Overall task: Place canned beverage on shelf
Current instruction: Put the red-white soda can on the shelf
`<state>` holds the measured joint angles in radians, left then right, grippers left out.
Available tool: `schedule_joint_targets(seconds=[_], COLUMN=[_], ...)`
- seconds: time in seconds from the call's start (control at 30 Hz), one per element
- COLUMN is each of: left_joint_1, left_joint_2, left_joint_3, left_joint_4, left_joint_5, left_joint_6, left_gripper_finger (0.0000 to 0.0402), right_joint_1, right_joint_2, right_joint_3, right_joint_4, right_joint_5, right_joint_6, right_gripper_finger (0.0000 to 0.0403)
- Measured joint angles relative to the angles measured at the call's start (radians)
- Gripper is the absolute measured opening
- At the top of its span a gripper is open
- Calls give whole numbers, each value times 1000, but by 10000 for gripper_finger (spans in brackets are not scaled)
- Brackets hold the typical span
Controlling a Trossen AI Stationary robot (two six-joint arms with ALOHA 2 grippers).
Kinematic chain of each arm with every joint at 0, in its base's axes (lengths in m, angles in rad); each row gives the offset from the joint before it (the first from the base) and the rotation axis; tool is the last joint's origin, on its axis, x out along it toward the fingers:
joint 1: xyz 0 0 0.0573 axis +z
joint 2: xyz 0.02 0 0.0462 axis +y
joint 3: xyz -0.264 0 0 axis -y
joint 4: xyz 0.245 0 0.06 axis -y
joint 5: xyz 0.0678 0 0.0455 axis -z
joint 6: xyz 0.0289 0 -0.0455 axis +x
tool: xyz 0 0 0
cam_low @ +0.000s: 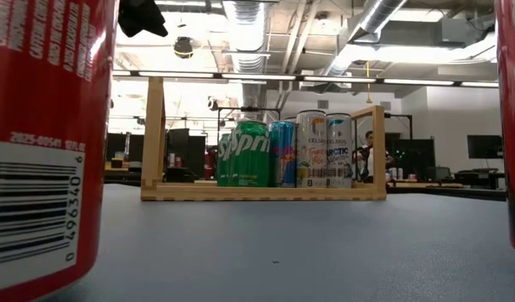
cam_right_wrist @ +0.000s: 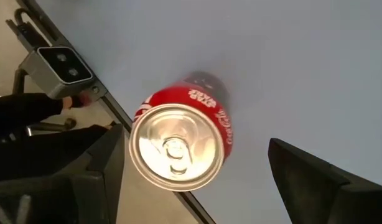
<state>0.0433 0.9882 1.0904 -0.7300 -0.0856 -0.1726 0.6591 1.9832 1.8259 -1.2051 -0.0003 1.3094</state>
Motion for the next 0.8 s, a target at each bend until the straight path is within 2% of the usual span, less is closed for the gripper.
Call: schedule_joint_targets(seconds=[0.5,0.8], left_joint_1=[0,0], left_joint_2=[0,0], left_joint_3=[0,0], left_joint_4=[-38,-43], left_joint_5=[0,-5], left_joint_6=[0,0], left_gripper_finger=[123,123], right_joint_1=[2,7], right_joint_2=[34,34], right_joint_3=[0,0], right_joint_4=[-20,-37], right_joint_5=[0,0], right_joint_6=[1,-27], right_gripper_finger=[308,261])
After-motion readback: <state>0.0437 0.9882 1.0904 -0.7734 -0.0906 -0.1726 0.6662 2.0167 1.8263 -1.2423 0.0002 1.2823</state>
